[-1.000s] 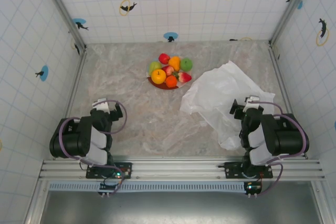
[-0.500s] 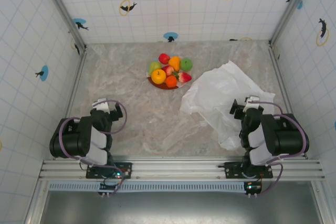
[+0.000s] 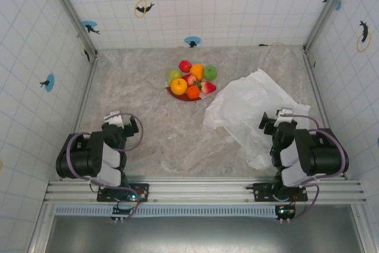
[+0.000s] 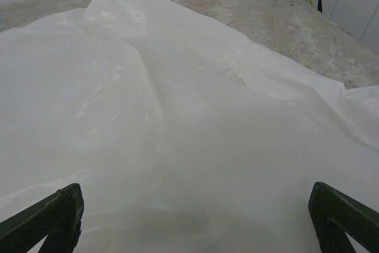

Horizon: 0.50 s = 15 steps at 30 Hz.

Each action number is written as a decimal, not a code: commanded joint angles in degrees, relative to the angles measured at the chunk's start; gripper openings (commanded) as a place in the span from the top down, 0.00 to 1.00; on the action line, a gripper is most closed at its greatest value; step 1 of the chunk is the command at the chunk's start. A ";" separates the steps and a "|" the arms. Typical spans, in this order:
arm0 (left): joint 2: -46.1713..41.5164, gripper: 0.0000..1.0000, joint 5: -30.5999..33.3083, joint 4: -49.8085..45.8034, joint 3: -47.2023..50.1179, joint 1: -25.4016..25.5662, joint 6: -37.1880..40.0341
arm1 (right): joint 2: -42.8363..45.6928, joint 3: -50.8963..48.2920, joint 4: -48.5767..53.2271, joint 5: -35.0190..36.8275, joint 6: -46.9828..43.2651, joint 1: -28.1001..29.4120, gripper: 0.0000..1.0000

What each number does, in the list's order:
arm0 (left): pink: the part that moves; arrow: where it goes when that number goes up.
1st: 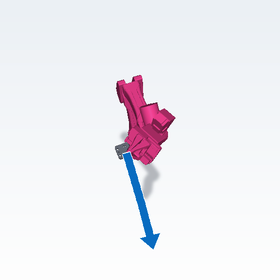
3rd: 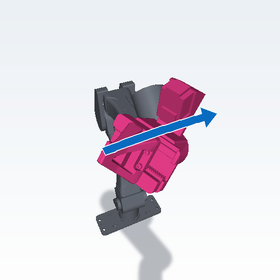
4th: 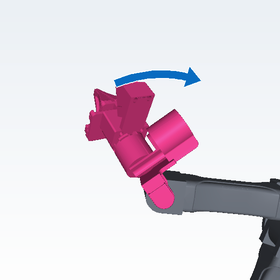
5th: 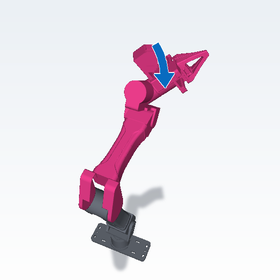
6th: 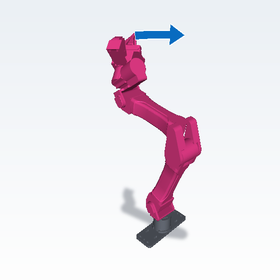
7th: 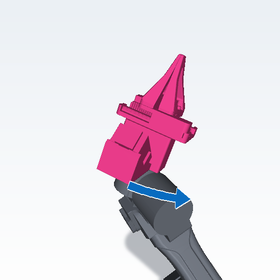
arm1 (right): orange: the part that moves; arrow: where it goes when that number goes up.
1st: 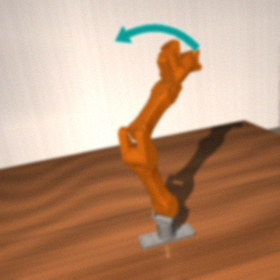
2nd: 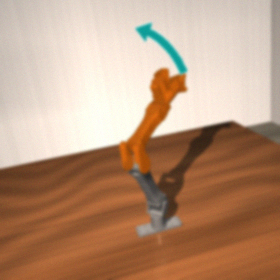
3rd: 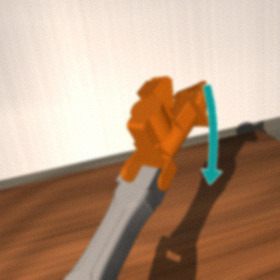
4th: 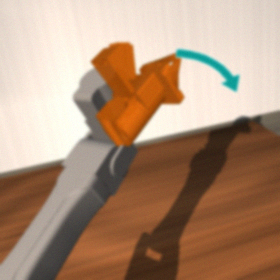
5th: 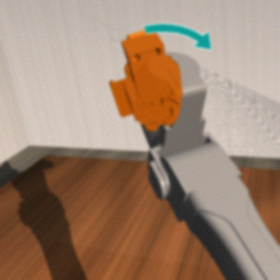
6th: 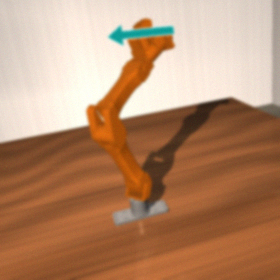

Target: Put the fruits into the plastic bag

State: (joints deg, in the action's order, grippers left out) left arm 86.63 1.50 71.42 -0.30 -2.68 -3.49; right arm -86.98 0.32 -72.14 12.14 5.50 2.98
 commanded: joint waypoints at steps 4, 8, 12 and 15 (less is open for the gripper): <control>-0.91 0.02 -0.11 0.56 0.04 0.13 -1.07 | 4.16 -0.31 3.47 1.42 0.91 -0.60 0.00; -5.77 0.02 3.10 -7.14 -2.09 0.13 -2.20 | 10.68 2.34 13.29 3.29 1.32 -0.59 0.00; -10.99 0.02 6.22 -14.01 -4.13 0.13 -3.30 | 16.45 3.00 15.48 7.16 3.68 -0.69 0.00; -15.86 0.02 8.62 -17.88 -5.82 0.13 -7.08 | 21.03 7.70 23.29 8.51 4.93 -0.78 0.00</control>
State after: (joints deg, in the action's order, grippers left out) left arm 74.19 6.70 59.29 -3.88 -2.68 -6.68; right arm -69.25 2.81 -55.70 17.34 8.27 2.59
